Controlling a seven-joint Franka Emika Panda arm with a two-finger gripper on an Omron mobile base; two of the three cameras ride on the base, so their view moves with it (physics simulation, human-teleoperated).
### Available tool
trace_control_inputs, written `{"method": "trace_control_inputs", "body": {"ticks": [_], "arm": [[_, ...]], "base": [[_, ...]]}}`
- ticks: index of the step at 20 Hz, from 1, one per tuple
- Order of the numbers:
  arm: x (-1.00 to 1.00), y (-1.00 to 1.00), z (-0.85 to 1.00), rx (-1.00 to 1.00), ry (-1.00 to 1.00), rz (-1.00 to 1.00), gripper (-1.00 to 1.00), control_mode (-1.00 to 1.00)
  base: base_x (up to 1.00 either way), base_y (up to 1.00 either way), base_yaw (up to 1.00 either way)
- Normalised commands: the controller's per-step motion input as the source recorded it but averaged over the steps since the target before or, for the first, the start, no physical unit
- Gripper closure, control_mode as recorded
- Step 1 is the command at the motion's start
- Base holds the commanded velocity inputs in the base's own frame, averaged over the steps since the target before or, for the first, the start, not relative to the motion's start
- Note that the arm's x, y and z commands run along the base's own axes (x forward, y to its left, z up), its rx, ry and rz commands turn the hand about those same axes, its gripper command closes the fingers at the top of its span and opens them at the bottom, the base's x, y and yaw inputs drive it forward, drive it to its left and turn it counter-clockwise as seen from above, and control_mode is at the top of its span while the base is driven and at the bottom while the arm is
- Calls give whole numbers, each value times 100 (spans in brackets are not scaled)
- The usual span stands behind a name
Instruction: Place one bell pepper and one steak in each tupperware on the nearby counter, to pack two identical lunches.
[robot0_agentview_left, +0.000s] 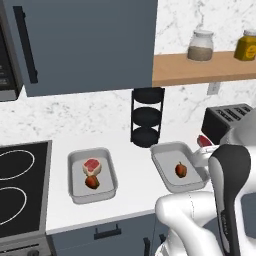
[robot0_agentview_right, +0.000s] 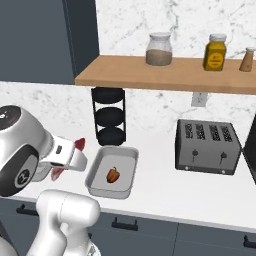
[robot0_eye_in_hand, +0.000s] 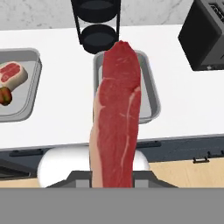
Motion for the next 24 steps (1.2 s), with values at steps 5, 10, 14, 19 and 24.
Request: {"method": "trace_control_inputs", "body": {"ticks": [5, 10, 14, 19, 24], "arm": [[28, 10, -19, 0, 0, 0, 100, -100], [35, 0, -45, 0, 0, 0, 100, -100], [89, -2, -55, 0, 0, 0, 100, -100], [76, 0, -72, 0, 0, -1, 100, -100], [68, -5, -61, 1, 0, -4, 100, -100]], "base": [[0, 0, 0], [0, 0, 0], [0, 0, 0], [0, 0, 0], [0, 0, 0]]}}
